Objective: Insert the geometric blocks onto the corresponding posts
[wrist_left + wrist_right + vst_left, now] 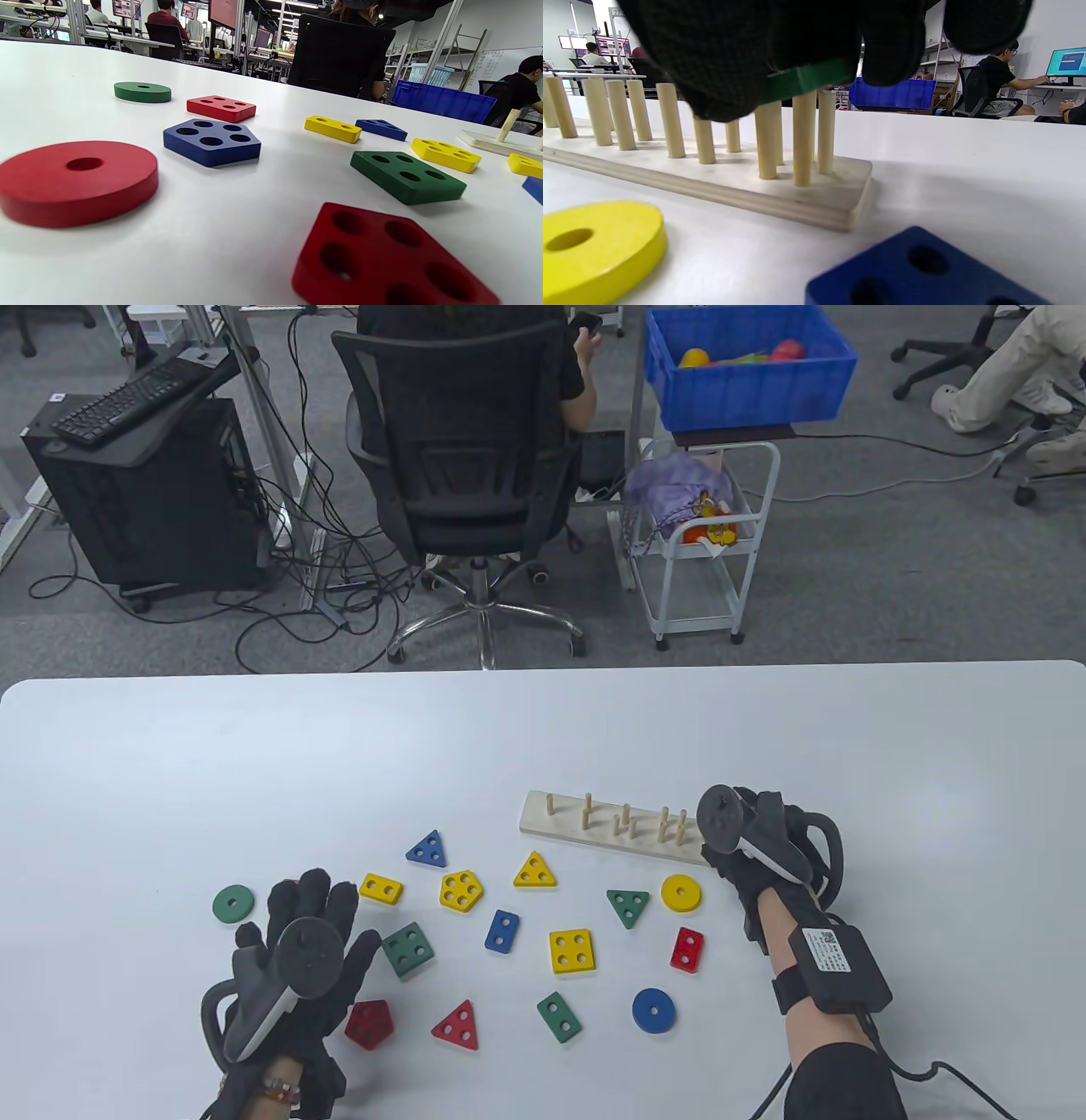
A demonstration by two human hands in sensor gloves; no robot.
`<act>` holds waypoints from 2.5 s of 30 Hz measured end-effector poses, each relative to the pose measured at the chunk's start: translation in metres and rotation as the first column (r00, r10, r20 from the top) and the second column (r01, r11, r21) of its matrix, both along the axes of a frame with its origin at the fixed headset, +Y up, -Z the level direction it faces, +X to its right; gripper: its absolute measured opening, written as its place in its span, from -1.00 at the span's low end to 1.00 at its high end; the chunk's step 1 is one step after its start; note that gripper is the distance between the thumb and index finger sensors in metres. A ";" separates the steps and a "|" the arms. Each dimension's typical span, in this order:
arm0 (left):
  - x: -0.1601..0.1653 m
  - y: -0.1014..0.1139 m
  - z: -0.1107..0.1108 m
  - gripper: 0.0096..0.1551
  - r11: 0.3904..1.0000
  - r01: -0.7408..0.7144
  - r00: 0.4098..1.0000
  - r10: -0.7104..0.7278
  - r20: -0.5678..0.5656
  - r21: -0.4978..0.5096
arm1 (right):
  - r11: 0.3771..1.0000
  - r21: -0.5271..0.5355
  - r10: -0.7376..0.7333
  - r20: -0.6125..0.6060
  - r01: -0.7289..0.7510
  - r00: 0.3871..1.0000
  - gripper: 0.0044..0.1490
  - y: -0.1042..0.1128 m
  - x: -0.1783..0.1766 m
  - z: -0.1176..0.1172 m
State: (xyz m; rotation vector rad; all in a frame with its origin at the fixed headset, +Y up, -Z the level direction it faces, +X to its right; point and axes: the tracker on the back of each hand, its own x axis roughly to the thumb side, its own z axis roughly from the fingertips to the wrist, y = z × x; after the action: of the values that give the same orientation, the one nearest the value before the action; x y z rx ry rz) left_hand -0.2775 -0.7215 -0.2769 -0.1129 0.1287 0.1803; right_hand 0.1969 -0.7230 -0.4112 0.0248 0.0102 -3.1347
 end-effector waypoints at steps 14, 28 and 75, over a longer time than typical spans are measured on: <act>0.001 0.000 0.000 -0.14 1.000 0.004 1.000 -0.004 0.005 0.001 | 0.988 -0.147 0.050 0.103 -0.035 0.993 -0.12 -0.020 0.041 0.062; 0.001 0.001 0.000 -0.14 1.000 0.007 1.000 -0.007 -0.002 -0.007 | 0.991 -0.107 0.088 0.106 -0.077 0.990 -0.24 -0.036 0.035 0.064; -0.001 0.004 0.001 -0.15 1.000 -0.008 1.000 0.008 -0.007 -0.013 | 1.000 -0.010 0.028 -0.136 -0.029 0.990 -0.22 0.004 -0.048 -0.010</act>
State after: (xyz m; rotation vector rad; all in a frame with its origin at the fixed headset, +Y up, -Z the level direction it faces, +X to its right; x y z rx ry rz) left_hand -0.2786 -0.7174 -0.2757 -0.1259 0.1365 0.1883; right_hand 0.1489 -0.7193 -0.4217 -0.1874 -0.0074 -3.1011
